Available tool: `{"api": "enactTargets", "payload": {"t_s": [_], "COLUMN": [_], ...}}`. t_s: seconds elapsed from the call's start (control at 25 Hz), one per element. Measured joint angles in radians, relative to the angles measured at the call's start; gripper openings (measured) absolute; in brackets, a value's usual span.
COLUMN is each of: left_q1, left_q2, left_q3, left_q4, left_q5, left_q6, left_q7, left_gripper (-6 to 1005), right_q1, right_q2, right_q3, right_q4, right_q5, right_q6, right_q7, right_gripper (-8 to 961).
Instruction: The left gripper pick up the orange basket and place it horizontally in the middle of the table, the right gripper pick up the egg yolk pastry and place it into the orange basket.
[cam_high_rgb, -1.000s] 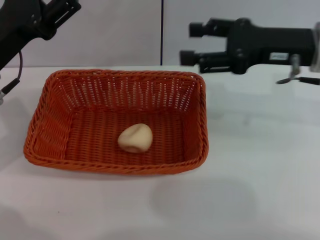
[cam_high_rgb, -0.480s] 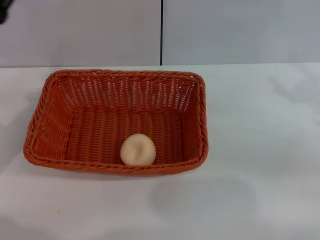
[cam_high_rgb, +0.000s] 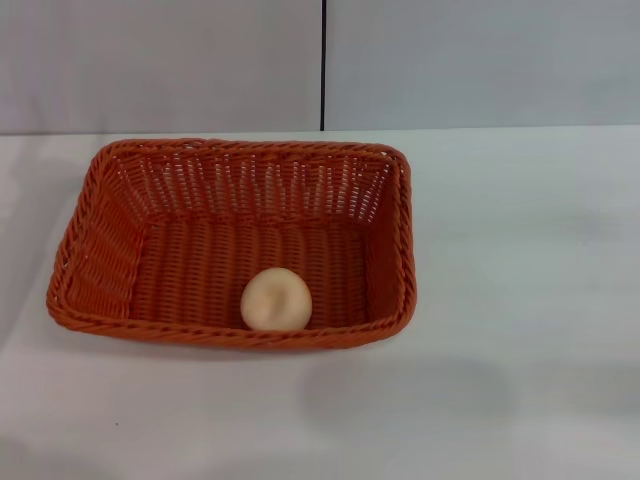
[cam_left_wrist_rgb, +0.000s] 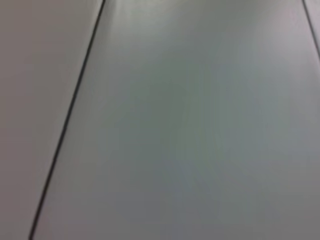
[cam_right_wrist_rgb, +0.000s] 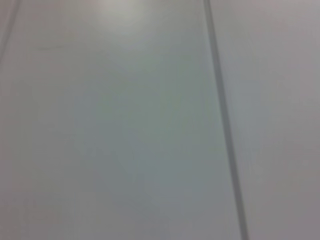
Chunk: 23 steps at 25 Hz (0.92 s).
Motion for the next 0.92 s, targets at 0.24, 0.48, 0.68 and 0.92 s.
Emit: {"api": "enactTargets", "payload": {"t_s": [0.24, 0.48, 0.68, 0.92], "left_q1": [0.017, 0.027, 0.038, 0.049], "left_q2": [0.001, 0.000, -0.002, -0.003], "left_q3": [-0.062, -0.064, -0.079, -0.110], "left_q4": [-0.018, -0.043, -0.086, -0.147], "left_q5": [-0.005, -0.005, -0.007, -0.010], "left_q6": [0.001, 0.017, 0.065, 0.111], "left_q7": [0.068, 0.126, 0.168, 0.179], "left_gripper": [739, 739, 738, 738], "right_q1": [-0.031, -0.057, -0.061, -0.080], "right_q2": [0.000, 0.000, -0.005, -0.007], "right_q3": [0.110, 0.178, 0.228, 0.272], "right_q4": [0.082, 0.125, 0.126, 0.112], "right_q5": [0.001, 0.002, 0.002, 0.002], "right_q6": [-0.062, -0.066, -0.058, -0.042], "right_q7": [-0.013, -0.082, -0.101, -0.122], "right_gripper": [831, 831, 831, 831]}}
